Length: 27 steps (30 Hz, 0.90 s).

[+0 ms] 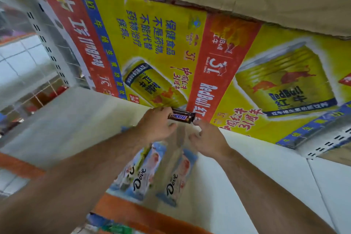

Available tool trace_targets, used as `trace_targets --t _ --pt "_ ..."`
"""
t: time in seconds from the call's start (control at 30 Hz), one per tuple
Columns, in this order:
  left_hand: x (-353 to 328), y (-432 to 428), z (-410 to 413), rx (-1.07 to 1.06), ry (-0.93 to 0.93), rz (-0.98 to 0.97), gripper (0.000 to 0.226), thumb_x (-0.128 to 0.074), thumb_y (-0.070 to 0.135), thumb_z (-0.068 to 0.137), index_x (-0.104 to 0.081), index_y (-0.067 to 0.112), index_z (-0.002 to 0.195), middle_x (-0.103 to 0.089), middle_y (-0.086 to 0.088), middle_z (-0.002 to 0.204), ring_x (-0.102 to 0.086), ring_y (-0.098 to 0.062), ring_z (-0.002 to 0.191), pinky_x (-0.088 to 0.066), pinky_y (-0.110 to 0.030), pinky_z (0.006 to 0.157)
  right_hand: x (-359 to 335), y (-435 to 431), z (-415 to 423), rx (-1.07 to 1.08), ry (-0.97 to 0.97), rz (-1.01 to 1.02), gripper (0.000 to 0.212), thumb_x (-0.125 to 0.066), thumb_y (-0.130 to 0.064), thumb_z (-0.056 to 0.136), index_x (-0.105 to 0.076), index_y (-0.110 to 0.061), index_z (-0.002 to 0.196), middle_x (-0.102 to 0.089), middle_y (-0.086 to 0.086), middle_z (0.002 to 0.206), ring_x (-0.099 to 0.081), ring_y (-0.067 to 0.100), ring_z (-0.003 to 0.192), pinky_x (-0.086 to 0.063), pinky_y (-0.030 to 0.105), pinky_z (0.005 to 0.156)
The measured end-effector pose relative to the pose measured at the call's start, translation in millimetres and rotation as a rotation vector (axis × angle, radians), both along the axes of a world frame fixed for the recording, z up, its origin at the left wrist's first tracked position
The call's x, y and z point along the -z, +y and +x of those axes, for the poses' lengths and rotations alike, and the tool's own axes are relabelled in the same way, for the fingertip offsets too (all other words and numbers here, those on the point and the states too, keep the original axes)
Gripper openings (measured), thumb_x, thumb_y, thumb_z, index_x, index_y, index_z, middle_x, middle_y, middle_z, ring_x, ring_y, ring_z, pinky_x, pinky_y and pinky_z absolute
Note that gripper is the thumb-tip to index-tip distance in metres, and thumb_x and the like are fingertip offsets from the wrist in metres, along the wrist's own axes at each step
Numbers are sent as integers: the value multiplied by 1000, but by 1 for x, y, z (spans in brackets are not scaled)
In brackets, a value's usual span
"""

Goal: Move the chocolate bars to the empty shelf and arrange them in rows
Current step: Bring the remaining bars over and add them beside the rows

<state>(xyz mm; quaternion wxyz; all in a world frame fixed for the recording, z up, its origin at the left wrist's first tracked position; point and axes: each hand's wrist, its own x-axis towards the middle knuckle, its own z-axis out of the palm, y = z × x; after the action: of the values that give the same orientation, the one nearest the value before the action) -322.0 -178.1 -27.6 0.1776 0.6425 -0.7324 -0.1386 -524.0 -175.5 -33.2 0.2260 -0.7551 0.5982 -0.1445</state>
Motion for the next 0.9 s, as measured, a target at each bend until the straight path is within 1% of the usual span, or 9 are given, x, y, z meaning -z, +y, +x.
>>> trace_targets --t 0.1,0.13,0.3,0.43,0.5,0.57,0.67,0.77,0.9 --pt "4 -16 10 30 34 70 31 -62 39 83 -53 23 107 -62 0 98 -61 -25 87 -40 -30 63 0 -9 18 50 -46 36 41 -64 -29 79 -55 -26 119 -59 -8 78 -59 20 75 -41 25 65" --pt "7 -19 11 40 52 102 31 -62 40 81 -52 26 106 -62 2 97 -61 -23 85 -38 -29 62 1 -11 23 56 -55 40 43 -66 -29 79 -54 -26 120 -54 -11 75 -57 19 73 -39 25 64" --pt "17 -28 12 95 128 122 32 -62 38 77 -49 31 105 -60 6 91 -60 -22 81 -41 -30 61 5 -13 37 170 -173 49 49 -70 -26 77 -50 -21 122 -61 -4 108 -60 18 98 -43 26 75" --pt "17 -32 5 177 128 157 34 -60 27 77 -42 34 105 -66 2 97 -62 -24 82 -52 -38 68 7 0 33 263 -224 101 45 -68 -26 78 -45 -28 116 -59 -12 88 -63 19 89 -44 26 67" --pt "17 -32 -2 230 108 157 44 -59 24 76 -43 35 115 -66 -2 104 -62 -28 89 -53 -40 74 10 7 27 336 -232 97 41 -68 -28 78 -48 -30 115 -59 -13 82 -63 19 85 -43 27 67" --pt "18 -32 -11 288 77 145 51 -61 27 74 -47 33 123 -65 -3 110 -61 -29 98 -53 -40 79 10 11 20 394 -236 96 36 -69 -30 79 -54 -31 111 -56 -16 78 -60 15 81 -41 21 62" --pt "21 -34 -23 324 -27 107 43 -63 36 73 -55 31 114 -62 -2 109 -56 -28 106 -49 -38 84 12 16 7 441 -168 74 20 -69 -25 80 -61 -33 97 -53 -19 72 -56 9 73 -33 10 53" --pt "26 -34 -29 282 -65 65 42 -62 45 71 -55 31 111 -56 -2 111 -51 -26 109 -44 -37 86 15 23 -6 558 -138 79 13 -66 -23 80 -62 -33 87 -59 -10 76 -59 10 69 -39 16 51" --pt "31 -41 -36 327 -66 23 44 -60 45 75 -56 27 115 -55 0 113 -50 -22 113 -45 -36 90 14 35 -30 616 -68 123 18 -60 -27 78 -66 -30 94 -62 -7 77 -62 20 77 -44 24 60"
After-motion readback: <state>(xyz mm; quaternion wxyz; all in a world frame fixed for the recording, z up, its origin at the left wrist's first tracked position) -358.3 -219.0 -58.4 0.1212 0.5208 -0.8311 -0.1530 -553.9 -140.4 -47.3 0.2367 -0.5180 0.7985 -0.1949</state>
